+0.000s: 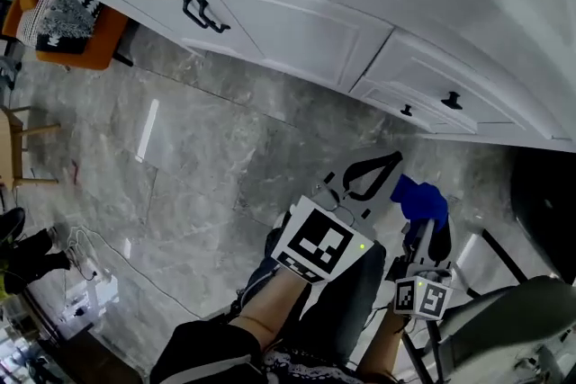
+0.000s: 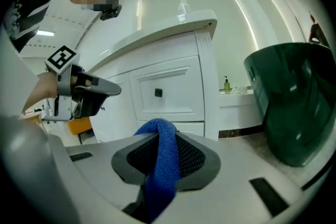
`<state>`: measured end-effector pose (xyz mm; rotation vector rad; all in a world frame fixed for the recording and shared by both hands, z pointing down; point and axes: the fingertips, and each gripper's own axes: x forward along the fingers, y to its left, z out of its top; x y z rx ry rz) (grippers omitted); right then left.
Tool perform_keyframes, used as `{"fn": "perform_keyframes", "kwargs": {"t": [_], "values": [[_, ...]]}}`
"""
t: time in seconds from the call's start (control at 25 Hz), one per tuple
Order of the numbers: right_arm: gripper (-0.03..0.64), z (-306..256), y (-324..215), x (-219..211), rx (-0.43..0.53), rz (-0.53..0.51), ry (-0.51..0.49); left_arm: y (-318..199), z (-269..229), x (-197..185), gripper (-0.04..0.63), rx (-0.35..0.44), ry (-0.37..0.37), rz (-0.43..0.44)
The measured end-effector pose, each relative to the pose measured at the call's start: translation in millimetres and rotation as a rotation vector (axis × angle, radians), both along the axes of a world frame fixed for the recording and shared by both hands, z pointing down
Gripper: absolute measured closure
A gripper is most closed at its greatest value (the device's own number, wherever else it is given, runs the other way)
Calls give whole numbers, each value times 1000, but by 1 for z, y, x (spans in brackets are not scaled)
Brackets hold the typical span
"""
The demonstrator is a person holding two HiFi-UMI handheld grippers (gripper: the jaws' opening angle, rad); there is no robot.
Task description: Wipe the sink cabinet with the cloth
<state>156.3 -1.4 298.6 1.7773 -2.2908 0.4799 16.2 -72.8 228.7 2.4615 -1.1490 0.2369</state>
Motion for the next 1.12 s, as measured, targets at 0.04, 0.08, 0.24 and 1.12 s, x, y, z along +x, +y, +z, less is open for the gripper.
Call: {"fn": "perform_keyframes", "kwargs": {"t": [0.04,0.08,0.24,1.12], "values": [[528,-15,6,-7,-30,-9,-12,5,-22,2,591,-5,3,16],[528,-30,14,-14,-55,-24,-20,12,-46,4,591,2,-7,34],[526,-98,68,-30,-156,-139,23,55,-159,9,591,113,-102,61],[528,-433,137,-63,7,-256,55,257,-534,-248,591,356,-90,-603]]}}
